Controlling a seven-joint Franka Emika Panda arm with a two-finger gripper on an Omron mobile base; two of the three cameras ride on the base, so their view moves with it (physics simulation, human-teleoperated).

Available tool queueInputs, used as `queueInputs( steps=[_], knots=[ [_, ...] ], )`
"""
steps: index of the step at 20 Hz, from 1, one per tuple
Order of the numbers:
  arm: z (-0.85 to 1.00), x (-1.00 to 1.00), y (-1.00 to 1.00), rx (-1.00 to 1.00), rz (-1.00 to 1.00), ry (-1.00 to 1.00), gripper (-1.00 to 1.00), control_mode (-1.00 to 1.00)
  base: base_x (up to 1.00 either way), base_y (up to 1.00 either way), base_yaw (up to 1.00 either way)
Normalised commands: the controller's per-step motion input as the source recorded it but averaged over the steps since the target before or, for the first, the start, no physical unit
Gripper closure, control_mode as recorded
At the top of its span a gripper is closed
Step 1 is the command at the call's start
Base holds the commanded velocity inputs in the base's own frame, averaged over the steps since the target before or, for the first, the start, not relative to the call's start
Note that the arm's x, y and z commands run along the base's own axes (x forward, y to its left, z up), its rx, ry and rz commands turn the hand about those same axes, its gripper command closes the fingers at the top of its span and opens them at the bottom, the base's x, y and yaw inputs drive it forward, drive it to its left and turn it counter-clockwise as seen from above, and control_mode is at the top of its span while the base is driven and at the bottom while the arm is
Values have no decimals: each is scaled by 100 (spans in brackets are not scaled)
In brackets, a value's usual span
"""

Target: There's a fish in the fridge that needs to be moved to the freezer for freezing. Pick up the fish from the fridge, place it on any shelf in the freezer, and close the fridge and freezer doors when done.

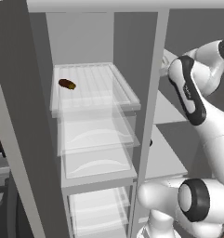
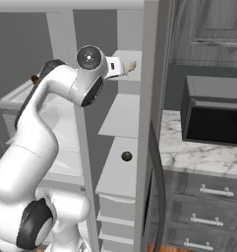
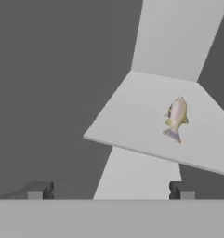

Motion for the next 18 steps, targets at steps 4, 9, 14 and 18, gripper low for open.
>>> queueInputs(
  steps=[4,9,14,18],
  knots=[
    [32,-92,27,7,-9,24,-100,-100,0,0,0],
    [12,-100,8,10,-13,2,-100,-100,0,0,0],
    [0,-91,30,-1,-10,-10,-100,-100,0,0,0],
    [0,-57,2,-6,-9,-3,-100,-100,0,0,0]
  ],
)
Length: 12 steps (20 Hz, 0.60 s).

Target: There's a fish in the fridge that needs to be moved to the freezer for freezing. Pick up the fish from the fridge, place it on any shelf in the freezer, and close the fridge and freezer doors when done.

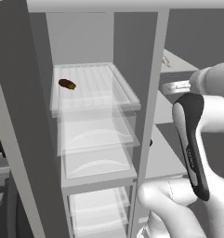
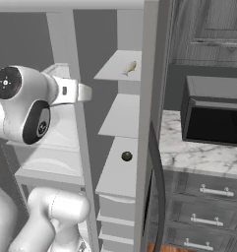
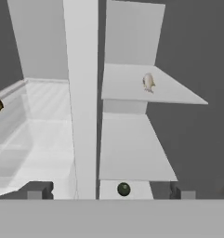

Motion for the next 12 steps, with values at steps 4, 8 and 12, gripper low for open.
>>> queueInputs(
  steps=[4,8,12],
  knots=[
    [0,-47,5,-5,-2,-4,-100,-100,0,0,0],
    [0,-47,11,12,0,-1,-100,-100,0,0,0],
    [-4,-48,27,6,-3,0,-100,-100,0,0,0]
  ],
)
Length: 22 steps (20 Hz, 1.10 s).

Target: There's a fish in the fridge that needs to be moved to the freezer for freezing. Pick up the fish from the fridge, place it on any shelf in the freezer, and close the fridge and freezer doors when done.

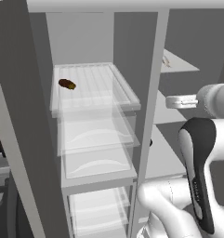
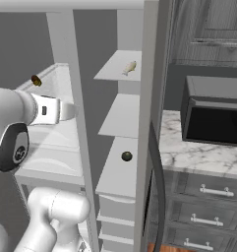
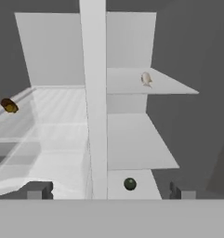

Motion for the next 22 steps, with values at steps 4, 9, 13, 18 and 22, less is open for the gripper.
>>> queueInputs(
  steps=[4,9,13,18,22],
  knots=[
    [0,-33,23,0,-6,0,-100,-100,0,0,0],
    [-9,-11,0,1,2,4,-100,-100,0,0,0],
    [-12,-29,4,0,7,1,-100,100,-17,2,4],
    [0,0,0,0,0,0,-100,100,-72,17,14],
    [0,0,0,0,0,0,-100,100,-40,42,10]
  ],
)
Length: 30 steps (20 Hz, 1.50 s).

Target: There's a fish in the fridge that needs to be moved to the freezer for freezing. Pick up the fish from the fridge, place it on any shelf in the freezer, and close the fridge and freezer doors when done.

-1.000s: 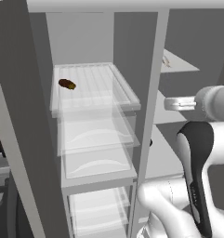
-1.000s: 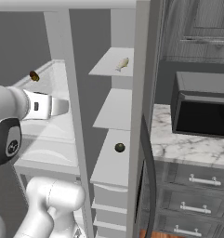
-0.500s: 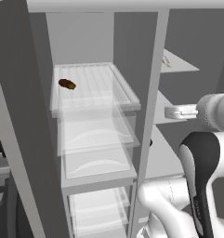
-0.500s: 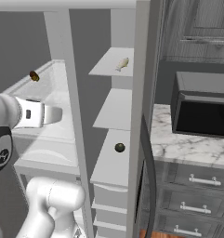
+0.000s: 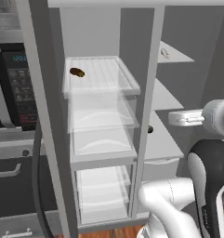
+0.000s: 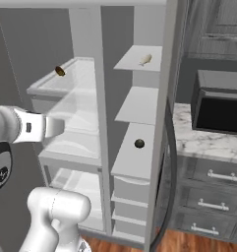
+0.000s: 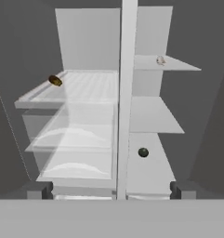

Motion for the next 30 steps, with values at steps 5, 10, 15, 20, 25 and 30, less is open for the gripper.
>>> queueInputs(
  steps=[5,10,15,20,25,30],
  knots=[
    [0,0,0,0,0,0,-100,100,-5,30,5],
    [0,0,0,0,0,0,-100,100,-24,-1,1],
    [0,0,0,0,0,0,-100,100,-72,13,0],
    [0,0,0,0,0,0,-100,100,-25,10,0],
    [0,0,0,0,0,0,-100,100,-43,1,0],
    [0,0,0,0,0,0,-100,100,-9,4,0]
  ],
)
